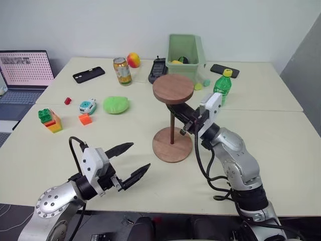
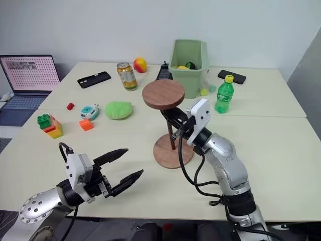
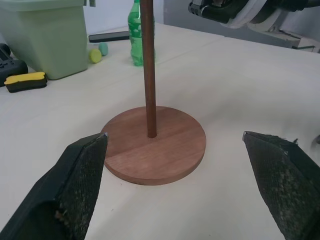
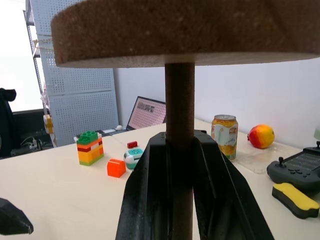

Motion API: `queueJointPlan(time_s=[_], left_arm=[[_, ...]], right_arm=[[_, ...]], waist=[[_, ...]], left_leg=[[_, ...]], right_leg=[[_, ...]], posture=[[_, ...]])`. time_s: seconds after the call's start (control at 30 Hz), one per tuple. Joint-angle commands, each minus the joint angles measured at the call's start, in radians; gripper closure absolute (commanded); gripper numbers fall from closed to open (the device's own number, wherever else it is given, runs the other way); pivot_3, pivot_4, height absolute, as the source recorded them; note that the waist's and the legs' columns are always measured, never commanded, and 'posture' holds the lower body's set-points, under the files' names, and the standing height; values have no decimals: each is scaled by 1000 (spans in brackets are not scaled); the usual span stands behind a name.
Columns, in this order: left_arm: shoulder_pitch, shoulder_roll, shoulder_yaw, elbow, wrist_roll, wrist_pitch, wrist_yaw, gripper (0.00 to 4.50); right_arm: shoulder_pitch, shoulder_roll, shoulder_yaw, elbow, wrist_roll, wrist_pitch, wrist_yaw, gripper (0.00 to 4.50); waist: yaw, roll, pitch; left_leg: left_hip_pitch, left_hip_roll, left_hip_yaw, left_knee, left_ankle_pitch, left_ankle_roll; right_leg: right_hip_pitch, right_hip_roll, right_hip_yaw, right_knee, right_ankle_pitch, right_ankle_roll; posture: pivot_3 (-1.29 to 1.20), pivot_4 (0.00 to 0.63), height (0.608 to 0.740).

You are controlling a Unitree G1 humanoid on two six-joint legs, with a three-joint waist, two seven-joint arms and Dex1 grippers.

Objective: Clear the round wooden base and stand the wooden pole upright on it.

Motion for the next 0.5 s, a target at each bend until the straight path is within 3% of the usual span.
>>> queueJointPlan(time_s=[0.03,0.07,0.13,0.23,0.33,0.5], left_arm=[[-10,4,0,5,1,-26,-4,0],[-13,6,2,10,0,-26,-6,0],[-21,12,8,20,-4,-26,-11,0],[-48,28,22,42,-13,-19,-21,0],[-88,43,38,71,-26,-5,-26,0],[-160,133,45,130,-63,76,-81,0]], right_arm=[[51,-51,57,76,-13,164,18,4303],[45,-57,60,74,-14,166,22,4303],[35,-66,60,60,-7,171,35,3603],[13,-98,40,7,35,223,62,2988],[-9,-147,7,-46,79,292,98,2261],[-20,-349,-30,-112,152,423,241,1114]], waist=[[0,1,-6],[0,1,-8],[0,3,-10],[4,-3,-5],[1,6,6],[1,7,7]], left_leg=[[0,0,0,0,0,0],[0,0,0,0,0,0],[1,0,0,-1,0,0],[1,0,-3,-1,0,0],[-7,-3,2,0,0,0],[-11,0,-1,-1,-1,1]], right_leg=[[0,0,0,0,0,0],[0,0,0,-1,0,0],[2,0,0,-2,0,0],[4,0,-3,-6,0,0],[-5,0,0,-4,1,1],[-6,-1,-2,-10,1,1]], posture=[[0,150,740],[0,150,740],[0,150,740],[0,150,740],[0,150,740],[0,150,740]])
